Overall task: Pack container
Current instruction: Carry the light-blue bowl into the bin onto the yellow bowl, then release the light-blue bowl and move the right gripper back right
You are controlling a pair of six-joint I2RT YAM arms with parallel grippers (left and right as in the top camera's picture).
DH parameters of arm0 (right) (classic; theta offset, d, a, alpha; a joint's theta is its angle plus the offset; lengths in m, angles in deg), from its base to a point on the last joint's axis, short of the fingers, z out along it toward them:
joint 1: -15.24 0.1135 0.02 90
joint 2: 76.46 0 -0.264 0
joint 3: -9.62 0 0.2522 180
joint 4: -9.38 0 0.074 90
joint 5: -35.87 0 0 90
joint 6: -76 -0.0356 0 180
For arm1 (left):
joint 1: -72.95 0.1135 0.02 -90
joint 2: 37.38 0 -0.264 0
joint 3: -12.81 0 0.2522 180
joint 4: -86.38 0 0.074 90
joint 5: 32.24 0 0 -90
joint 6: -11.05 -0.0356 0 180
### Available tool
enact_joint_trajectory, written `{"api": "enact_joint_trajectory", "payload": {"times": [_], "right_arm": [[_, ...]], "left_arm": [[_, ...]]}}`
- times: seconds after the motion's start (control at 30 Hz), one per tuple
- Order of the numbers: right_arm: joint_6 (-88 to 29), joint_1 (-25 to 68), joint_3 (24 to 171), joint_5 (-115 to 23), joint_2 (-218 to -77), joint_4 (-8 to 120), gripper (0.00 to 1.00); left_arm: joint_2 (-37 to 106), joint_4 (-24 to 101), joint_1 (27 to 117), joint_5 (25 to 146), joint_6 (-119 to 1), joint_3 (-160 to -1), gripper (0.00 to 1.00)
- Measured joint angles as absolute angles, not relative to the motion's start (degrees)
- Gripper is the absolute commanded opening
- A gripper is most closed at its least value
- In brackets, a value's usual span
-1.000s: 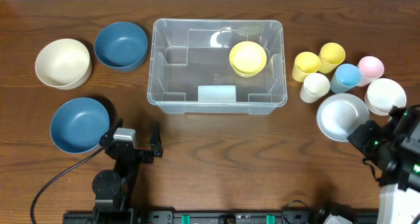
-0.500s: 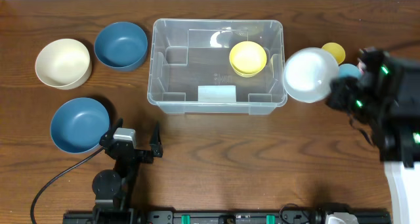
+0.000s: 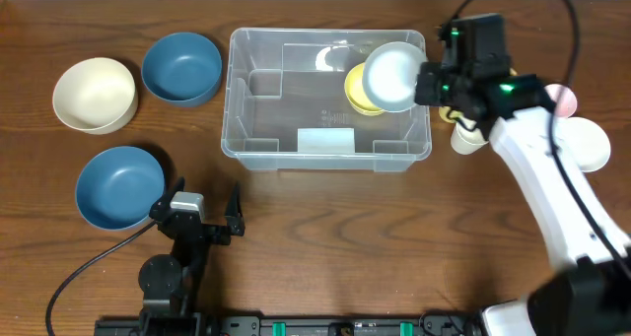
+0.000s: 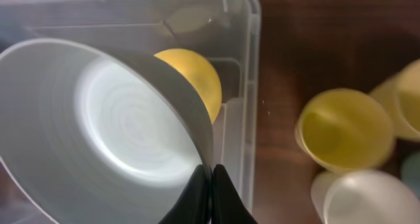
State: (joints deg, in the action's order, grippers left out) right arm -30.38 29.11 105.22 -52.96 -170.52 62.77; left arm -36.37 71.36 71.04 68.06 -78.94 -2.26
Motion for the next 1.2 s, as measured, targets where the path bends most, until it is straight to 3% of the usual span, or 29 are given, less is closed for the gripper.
{"api": "enact_joint_trajectory", "payload": {"times": [0.47,0.53,0.67,0.97,1.2], "right_arm": [[-27.3,31.1,105.9,-56.5,-185.1,53.6,0.02],[-27.0,31.2,105.9,-56.6,-186.4,52.8,0.08],[-26.3,31.2,105.9,-56.4,-187.3,51.7,0.41],[-23.8,31.2,109.6,-56.7,-187.4,55.8,0.52],[-23.1,32.9,124.1,-57.1,-187.6,70.8,0.58]], "left_arm": [[-36.3,71.4,71.0,68.1,-78.9,-2.3,0.98],[-36.3,71.4,71.0,68.1,-78.9,-2.3,0.98],[-36.3,71.3,71.0,68.1,-78.9,-2.3,0.98],[-36.3,71.4,71.0,68.1,-79.0,-2.3,0.98],[-36.3,71.4,71.0,68.1,-78.9,-2.3,0.98]]}}
